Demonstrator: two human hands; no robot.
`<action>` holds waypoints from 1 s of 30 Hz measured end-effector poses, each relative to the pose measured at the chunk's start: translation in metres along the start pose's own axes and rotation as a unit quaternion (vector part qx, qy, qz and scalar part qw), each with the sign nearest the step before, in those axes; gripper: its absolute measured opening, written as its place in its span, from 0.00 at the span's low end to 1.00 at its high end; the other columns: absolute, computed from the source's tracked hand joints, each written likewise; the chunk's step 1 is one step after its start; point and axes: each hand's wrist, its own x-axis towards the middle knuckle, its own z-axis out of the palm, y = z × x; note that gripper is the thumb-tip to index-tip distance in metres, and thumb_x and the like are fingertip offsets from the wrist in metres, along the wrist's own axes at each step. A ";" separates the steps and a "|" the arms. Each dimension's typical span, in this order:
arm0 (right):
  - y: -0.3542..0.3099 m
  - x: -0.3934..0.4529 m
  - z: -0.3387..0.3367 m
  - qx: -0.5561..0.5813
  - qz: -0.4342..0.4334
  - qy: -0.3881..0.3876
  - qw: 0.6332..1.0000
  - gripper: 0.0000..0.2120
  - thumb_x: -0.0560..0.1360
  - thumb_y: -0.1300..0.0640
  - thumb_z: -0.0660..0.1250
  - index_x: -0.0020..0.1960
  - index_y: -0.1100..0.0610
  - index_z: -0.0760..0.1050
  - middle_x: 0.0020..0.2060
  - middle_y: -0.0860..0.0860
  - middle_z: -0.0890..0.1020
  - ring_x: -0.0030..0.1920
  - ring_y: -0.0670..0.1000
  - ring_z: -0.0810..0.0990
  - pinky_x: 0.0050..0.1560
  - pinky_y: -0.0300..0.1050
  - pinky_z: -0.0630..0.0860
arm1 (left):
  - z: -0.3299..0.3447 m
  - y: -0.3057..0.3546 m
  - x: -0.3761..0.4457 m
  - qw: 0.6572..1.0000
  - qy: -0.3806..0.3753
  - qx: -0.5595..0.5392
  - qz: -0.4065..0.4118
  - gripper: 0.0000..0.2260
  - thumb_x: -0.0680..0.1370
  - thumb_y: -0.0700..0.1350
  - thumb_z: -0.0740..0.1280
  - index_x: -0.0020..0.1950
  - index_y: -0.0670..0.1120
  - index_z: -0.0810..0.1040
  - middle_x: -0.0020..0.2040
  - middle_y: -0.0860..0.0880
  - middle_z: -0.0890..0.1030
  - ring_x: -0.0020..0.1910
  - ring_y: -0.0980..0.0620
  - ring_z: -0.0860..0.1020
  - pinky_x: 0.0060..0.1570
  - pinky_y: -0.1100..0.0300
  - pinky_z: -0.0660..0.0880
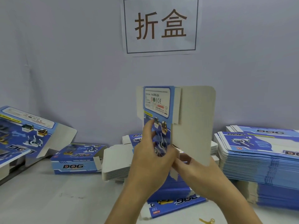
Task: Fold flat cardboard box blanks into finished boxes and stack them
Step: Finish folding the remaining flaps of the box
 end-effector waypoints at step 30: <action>0.053 0.008 0.001 0.320 0.050 0.150 0.934 0.27 0.70 0.62 0.78 0.67 0.54 0.76 0.52 0.52 0.87 0.50 0.52 0.87 0.39 0.48 0.83 | -0.068 -0.010 0.006 0.972 -0.034 0.171 0.158 0.41 0.71 0.24 0.56 0.66 0.68 0.71 0.72 0.73 0.63 0.76 0.68 0.57 0.75 0.47 0.64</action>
